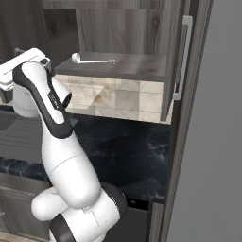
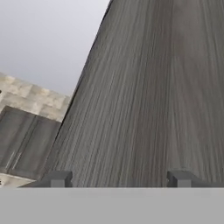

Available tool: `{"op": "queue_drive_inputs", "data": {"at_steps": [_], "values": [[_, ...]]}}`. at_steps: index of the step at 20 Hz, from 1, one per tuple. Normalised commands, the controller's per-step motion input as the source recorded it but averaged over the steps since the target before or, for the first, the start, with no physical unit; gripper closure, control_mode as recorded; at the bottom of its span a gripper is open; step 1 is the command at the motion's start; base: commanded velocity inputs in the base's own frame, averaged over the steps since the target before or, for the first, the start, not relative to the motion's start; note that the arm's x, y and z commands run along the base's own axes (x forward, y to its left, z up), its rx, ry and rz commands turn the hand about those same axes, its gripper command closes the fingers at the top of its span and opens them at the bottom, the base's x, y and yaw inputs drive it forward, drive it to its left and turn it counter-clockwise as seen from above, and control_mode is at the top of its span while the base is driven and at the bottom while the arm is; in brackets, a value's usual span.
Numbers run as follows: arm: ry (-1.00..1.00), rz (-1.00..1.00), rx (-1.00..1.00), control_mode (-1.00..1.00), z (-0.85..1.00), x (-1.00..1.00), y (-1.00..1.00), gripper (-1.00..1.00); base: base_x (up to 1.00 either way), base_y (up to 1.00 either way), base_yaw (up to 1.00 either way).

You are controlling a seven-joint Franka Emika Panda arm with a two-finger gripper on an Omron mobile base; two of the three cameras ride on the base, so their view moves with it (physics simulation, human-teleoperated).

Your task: Open the cabinet and move the ladle to the pot. Then close the cabinet.

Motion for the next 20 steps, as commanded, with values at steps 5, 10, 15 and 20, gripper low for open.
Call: {"op": "queue_drive_inputs", "data": {"at_steps": [5,10,15,20], "values": [[-0.16,-0.02,-0.07,-1.00,-0.15,0.04,0.82,-1.00,0.00,0.00,0.00],[0.02,-0.05,-0.01,-1.00,-0.13,0.14,0.05,-1.00,0.00,0.00,0.00],[-0.05,0.00,0.05,-1.00,0.15,-0.22,-0.22,-1.00,0.00,0.00,0.00],[0.07,-0.01,0.06,-1.00,0.44,-0.29,-0.64,-1.00,0.00,0.00,0.00]]}}
